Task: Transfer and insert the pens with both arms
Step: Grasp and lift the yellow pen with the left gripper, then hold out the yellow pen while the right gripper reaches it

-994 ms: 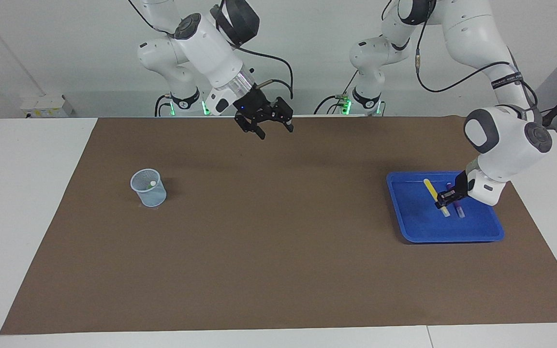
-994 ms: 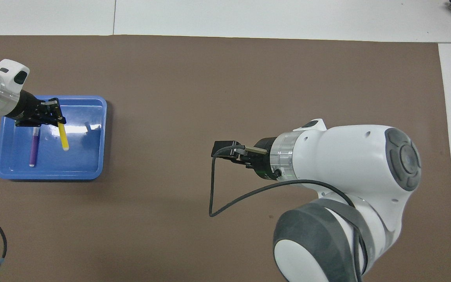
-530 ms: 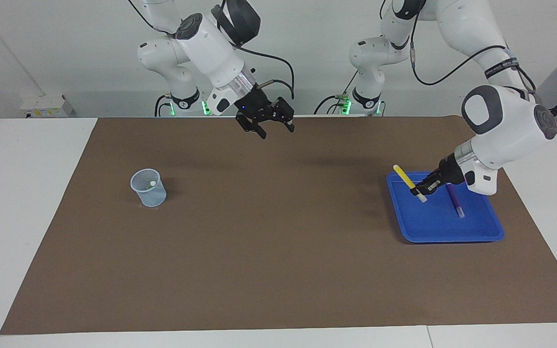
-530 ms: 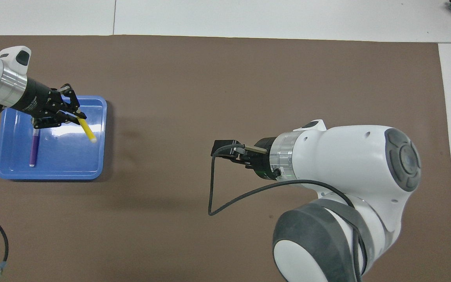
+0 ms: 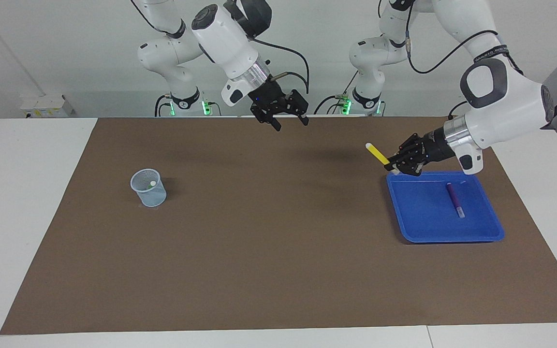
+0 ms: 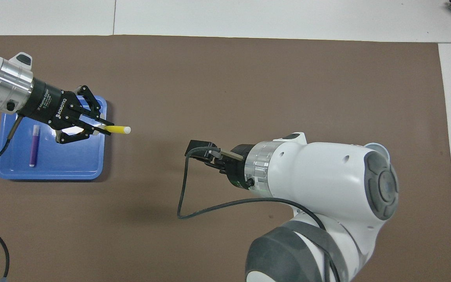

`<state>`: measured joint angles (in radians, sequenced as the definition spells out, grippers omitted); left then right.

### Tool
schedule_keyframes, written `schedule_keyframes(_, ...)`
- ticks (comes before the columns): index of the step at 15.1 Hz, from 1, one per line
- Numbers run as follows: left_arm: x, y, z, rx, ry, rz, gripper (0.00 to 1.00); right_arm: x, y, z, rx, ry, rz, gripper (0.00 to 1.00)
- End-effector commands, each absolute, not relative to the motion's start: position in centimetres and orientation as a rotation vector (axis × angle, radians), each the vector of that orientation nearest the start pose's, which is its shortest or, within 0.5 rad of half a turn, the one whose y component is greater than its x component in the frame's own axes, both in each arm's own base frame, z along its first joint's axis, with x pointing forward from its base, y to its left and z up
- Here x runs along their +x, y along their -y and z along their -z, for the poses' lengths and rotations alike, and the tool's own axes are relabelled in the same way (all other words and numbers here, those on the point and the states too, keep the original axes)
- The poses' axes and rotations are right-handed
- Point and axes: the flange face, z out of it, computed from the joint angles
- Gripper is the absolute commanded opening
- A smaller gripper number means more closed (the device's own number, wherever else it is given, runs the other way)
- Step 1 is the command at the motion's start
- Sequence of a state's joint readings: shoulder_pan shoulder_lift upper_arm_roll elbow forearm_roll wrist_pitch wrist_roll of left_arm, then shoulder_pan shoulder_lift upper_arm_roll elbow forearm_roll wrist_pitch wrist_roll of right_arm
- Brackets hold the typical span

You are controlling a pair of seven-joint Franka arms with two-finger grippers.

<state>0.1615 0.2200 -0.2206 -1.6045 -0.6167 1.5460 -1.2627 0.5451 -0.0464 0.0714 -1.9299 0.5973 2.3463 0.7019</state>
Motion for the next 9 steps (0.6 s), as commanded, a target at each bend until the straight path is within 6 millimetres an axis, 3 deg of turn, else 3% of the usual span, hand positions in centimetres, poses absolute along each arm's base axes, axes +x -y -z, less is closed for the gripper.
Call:
schedule_keyframes(1, 58.8, 9.6, -50.7, -2.48, 2.124, -1.204, 0.0, 46.9, -37.9, -57.0, -2.315, -0.559, 0.088, 0.99)
schedule_keyframes(3, 58.4, 10.7, -51.0, -2.39, 2.183, -1.272, 0.0, 46.3, -39.5, -57.0, -2.293, -0.542, 0.121, 0.99)
schedule_keyframes(6, 57.6, 12.0, -51.0, -2.326, 2.173, -1.377, 0.0, 45.6, -42.3, -55.2, -2.303, -0.469, 0.166, 0.99)
schedule_keyframes(9, 56.7, 13.9, -50.8, -2.297, 2.148, -1.417, 0.0, 46.1, -44.3, -54.8, -2.299, -0.436, 0.182, 0.99)
